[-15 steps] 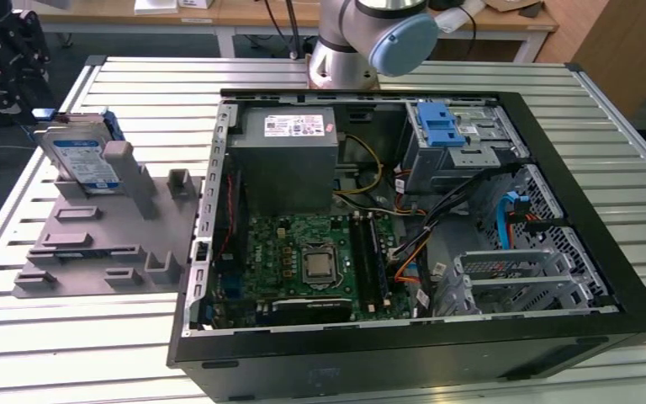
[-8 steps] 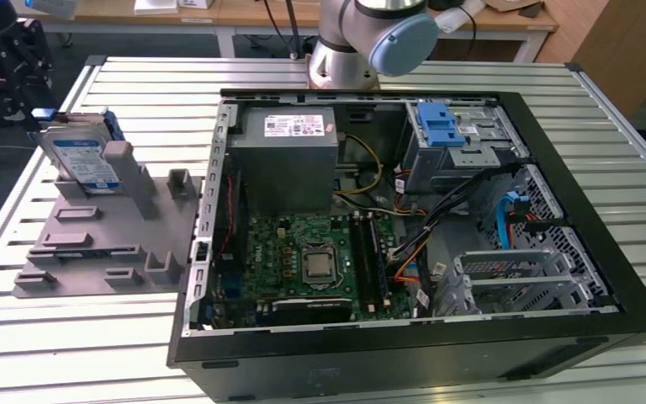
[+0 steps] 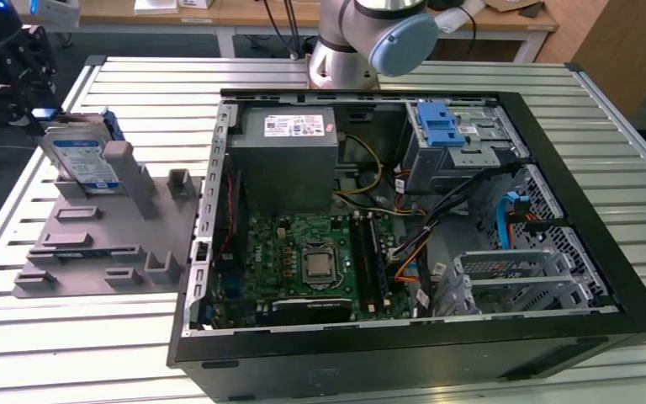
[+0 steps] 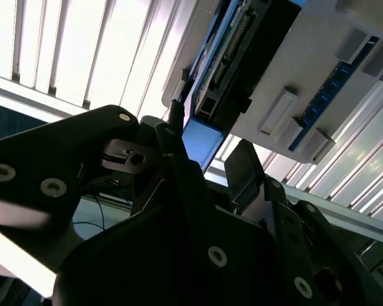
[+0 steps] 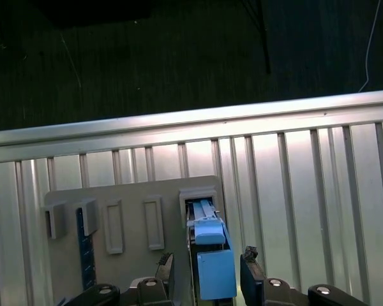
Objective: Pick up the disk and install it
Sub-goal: 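Pick up the disk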
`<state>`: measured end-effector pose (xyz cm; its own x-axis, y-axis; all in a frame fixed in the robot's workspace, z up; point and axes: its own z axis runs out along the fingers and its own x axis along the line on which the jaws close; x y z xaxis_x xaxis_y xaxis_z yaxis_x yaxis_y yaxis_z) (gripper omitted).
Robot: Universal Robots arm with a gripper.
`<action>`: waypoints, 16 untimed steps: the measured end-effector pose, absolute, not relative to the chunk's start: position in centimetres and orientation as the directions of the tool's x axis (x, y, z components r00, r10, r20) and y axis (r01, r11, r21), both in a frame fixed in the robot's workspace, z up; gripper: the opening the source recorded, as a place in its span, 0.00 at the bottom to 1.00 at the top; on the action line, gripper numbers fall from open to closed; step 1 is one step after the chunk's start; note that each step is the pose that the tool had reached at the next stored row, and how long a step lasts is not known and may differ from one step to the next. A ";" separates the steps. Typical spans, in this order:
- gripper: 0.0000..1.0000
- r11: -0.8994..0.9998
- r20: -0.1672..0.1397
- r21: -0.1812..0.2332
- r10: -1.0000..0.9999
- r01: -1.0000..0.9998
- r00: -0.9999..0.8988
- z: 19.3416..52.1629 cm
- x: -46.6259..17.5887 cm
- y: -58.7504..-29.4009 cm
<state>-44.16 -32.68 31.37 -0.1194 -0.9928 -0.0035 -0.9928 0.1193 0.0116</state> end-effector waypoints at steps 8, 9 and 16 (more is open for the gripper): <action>0.53 0.119 -0.004 0.012 -0.993 -0.993 -0.119 31.2 -44.2 -32.7; 0.53 0.119 -0.004 0.011 -0.993 -0.993 -0.119 31.2 -44.2 -32.6; 0.53 0.118 -0.007 0.012 -0.993 -0.993 -0.118 30.7 -44.4 -32.6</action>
<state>-44.43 -32.58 30.72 -0.1180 -0.9930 -0.0074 -0.9930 0.1179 0.0119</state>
